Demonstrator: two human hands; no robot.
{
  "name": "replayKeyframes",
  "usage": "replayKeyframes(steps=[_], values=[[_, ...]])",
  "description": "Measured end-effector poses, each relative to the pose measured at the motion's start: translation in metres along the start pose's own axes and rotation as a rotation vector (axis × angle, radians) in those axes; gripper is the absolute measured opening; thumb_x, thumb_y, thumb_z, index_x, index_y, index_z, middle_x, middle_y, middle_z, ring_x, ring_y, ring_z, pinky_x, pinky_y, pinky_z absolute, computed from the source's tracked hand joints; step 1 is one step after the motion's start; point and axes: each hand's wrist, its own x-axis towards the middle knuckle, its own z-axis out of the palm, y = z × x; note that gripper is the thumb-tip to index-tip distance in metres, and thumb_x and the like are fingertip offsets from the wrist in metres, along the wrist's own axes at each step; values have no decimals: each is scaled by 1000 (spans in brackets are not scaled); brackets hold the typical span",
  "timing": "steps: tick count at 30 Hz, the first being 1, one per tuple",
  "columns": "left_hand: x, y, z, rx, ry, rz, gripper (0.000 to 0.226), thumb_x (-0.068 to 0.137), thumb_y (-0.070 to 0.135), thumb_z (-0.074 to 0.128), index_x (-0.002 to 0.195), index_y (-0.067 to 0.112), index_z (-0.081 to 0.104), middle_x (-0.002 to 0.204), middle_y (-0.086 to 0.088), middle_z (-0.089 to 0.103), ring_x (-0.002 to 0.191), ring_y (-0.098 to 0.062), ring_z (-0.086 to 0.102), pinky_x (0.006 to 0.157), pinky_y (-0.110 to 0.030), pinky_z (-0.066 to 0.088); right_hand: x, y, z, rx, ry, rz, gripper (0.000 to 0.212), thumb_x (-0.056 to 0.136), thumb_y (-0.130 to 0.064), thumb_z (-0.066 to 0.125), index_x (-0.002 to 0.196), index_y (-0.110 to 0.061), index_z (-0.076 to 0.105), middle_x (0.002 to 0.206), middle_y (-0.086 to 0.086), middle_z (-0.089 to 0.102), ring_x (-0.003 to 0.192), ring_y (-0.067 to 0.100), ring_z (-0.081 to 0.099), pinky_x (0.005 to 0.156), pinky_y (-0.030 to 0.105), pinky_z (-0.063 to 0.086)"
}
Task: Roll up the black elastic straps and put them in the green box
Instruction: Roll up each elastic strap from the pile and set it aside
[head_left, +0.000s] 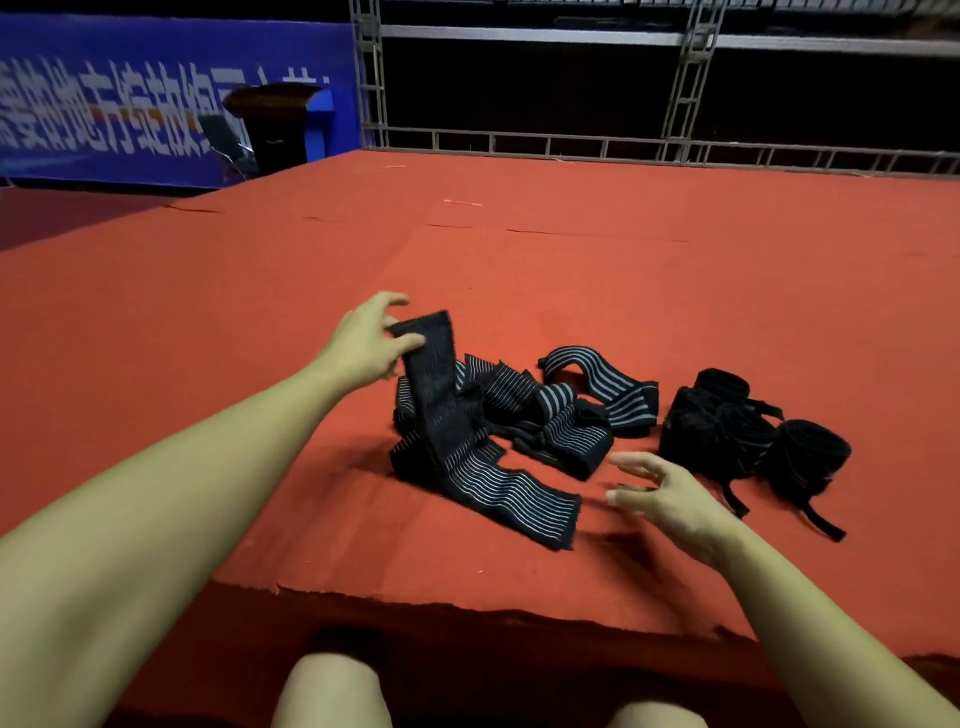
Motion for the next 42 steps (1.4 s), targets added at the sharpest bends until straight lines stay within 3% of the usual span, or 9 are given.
replayKeyframes(steps=[4,10,16,26,29,33,37,40,42], values=[[16,50,9,115,-125,173,27,91,24,78,117,19,69,98,-2,75,50,-13,67,46,-25,50,13,-3,27,-116,106,-95,44,82,-18,86,123,-23,68,120,2,72,110,14,69,89,30,59],[12,116,5,-101,-313,320,17,91,19,78,103,8,71,69,1,73,50,-14,61,43,-24,41,34,-88,67,80,-60,-305,83,79,-31,87,149,-23,44,142,-6,59,133,5,54,106,23,45],[22,150,1,-346,-165,293,19,91,12,77,105,1,70,76,-13,71,49,-15,65,43,-25,50,26,-145,77,185,-116,-336,27,89,-25,79,105,-5,73,101,10,78,95,28,75,83,38,59],[62,115,31,-376,-2,110,19,92,12,77,107,4,69,79,-16,74,64,-28,76,61,-35,63,-9,-30,85,189,-225,-9,30,87,-25,77,102,0,74,100,15,77,91,24,73,83,37,58],[69,99,62,-351,5,68,18,92,14,76,107,7,70,88,-15,75,65,-25,77,64,-36,64,-5,0,90,134,-116,69,40,84,-34,80,101,1,74,98,16,78,89,27,75,86,41,60],[75,76,104,-315,19,18,11,93,15,76,102,11,71,89,-11,76,66,-19,76,65,-35,64,1,26,98,-48,-30,38,25,87,-30,82,98,-9,74,92,2,80,86,17,77,80,34,59],[79,60,133,-300,-62,-32,18,95,15,73,111,13,67,113,-17,74,82,-21,78,73,-35,63,6,33,98,-155,14,8,36,83,-37,85,110,-19,69,101,-5,79,92,7,75,88,35,60],[78,48,140,-202,-283,41,66,97,20,71,154,21,39,164,-11,33,129,-27,59,106,-42,51,10,37,98,-182,50,22,45,80,-39,86,115,-22,65,107,-9,76,95,4,73,91,33,58],[72,39,142,-163,-359,81,79,97,20,70,162,25,24,172,-7,9,143,-27,45,116,-37,39,14,39,98,-179,53,34,48,78,-41,87,117,-22,65,109,-9,75,97,5,73,94,35,57]])
